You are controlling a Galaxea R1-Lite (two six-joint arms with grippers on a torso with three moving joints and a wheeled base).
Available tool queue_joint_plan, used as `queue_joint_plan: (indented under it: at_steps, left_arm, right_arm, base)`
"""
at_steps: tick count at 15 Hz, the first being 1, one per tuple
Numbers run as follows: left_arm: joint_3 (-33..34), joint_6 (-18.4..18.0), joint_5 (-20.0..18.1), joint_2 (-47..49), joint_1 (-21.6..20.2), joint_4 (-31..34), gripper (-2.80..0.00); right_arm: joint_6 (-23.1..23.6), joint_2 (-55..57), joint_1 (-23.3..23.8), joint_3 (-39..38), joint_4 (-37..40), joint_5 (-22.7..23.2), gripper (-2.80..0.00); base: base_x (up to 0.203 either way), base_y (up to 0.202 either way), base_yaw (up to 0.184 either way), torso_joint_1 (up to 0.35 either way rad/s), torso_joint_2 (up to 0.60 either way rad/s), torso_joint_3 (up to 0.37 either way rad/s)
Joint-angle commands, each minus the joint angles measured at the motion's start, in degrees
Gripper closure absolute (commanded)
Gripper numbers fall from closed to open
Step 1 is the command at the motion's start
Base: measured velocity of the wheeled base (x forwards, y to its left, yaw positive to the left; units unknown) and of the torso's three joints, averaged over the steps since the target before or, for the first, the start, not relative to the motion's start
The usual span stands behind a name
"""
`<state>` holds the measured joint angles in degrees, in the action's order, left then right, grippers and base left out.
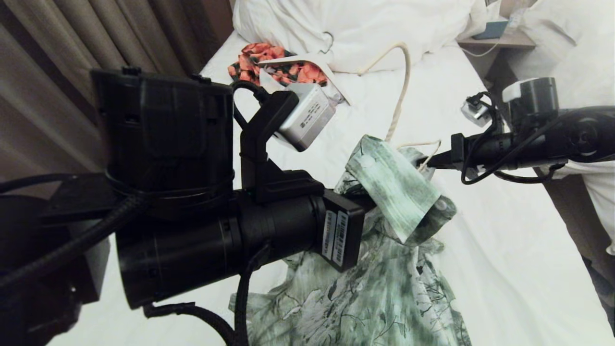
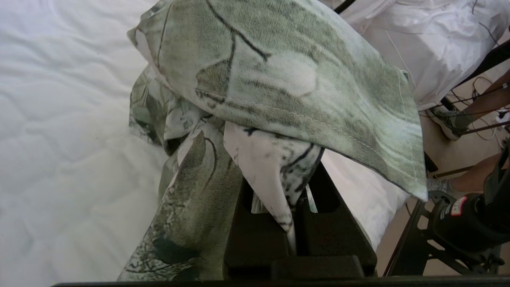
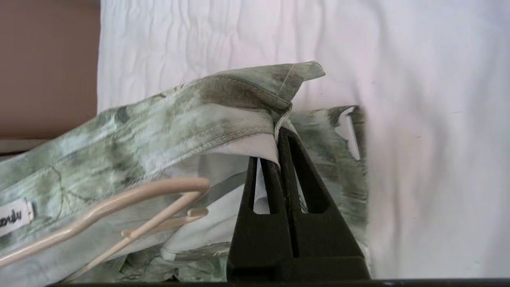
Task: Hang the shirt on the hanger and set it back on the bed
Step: Hook the other side of the shirt onto the hanger
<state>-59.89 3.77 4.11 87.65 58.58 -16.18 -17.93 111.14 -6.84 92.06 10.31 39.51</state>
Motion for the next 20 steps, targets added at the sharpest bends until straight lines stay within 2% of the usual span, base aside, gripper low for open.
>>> queue_joint_plan:
  at_steps: [1,8,11,20]
  left_arm:
    - [0.0,0.0,0.0,0.4,0.1,-0.1,0.0]
    - [0.0,-0.1,0.6,1.6,-0.1,-0.3,0.0]
    - [-0.5,-0.3,1.4,0.9,-1.7,-0.3,0.0]
    - [0.8,-0.4,1.4,1.9,1.1,0.1,0.0]
  right_arm:
    - [-0.1,-0.2,0.4,0.4,0.1,0.1,0.0]
    - [-0.1,-2.9,0.8,0.6,0.5,0.0,0.0]
    - [-0.2,-4.2,0.8,0.5,2.1,0.0,0.0]
    - [0.1,-3.6,3.0,2.5,2.1,0.0,0.0]
  base:
    - [0.0,0.0,0.0,0.0,0.0,0.0]
    - [0.0,0.0,0.0,0.0,0.0,0.0]
    - [0.0,0.0,0.0,0.0,0.0,0.0]
    - [0.0,0.0,0.0,0.0,0.0,0.0]
